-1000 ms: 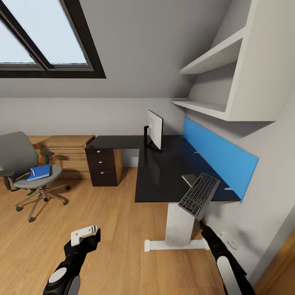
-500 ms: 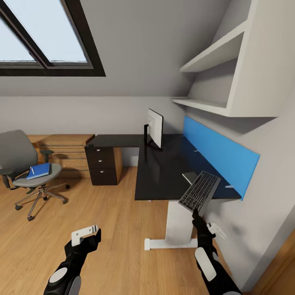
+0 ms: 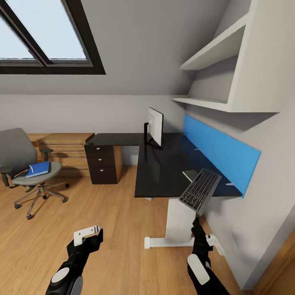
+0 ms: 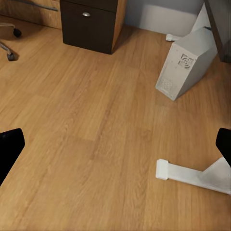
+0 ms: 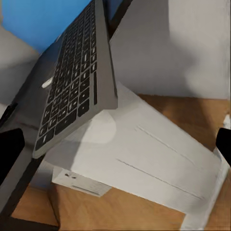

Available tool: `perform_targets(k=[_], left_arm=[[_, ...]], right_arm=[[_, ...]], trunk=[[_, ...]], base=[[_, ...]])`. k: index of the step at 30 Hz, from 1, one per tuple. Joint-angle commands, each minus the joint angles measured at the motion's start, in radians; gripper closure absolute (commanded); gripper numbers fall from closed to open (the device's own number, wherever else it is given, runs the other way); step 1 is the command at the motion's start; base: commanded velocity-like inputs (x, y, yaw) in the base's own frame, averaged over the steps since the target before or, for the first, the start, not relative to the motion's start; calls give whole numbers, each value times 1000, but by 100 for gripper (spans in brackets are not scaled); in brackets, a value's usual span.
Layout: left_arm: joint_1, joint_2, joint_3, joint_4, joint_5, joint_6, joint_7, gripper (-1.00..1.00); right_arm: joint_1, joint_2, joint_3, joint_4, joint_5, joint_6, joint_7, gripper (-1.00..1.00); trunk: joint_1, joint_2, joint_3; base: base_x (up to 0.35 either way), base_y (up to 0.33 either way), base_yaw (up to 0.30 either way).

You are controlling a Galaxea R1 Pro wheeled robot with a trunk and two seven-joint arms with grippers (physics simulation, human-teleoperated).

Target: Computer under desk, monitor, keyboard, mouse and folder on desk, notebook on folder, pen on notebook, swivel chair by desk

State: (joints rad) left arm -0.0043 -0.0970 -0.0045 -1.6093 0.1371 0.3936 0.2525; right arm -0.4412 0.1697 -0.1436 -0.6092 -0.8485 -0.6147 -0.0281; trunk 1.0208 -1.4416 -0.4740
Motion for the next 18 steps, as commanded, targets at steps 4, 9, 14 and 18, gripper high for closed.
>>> perform_targets(k=[4,9,14,18], left_arm=[[-1,-8,-9,-1,10,4,7,-100],[-1,-9,-9,0,10,4,7,-100],[-1,-9,-9,1,10,4,7,-100],[-1,-9,-9,2,10,4,7,-100]], right_arm=[[-1,3,1,-58,-307,105,2,-100],[-1,4,3,-83,-385,156,28,-100],[-1,5,4,-89,-407,178,143,-100],[0,5,5,-87,-412,182,230,-100]], trunk=[[15,-29,-14],[35,-64,-29],[54,-99,-45],[69,-127,-58]], base=[[0,0,0],[0,0,0],[0,0,0],[0,0,0]])
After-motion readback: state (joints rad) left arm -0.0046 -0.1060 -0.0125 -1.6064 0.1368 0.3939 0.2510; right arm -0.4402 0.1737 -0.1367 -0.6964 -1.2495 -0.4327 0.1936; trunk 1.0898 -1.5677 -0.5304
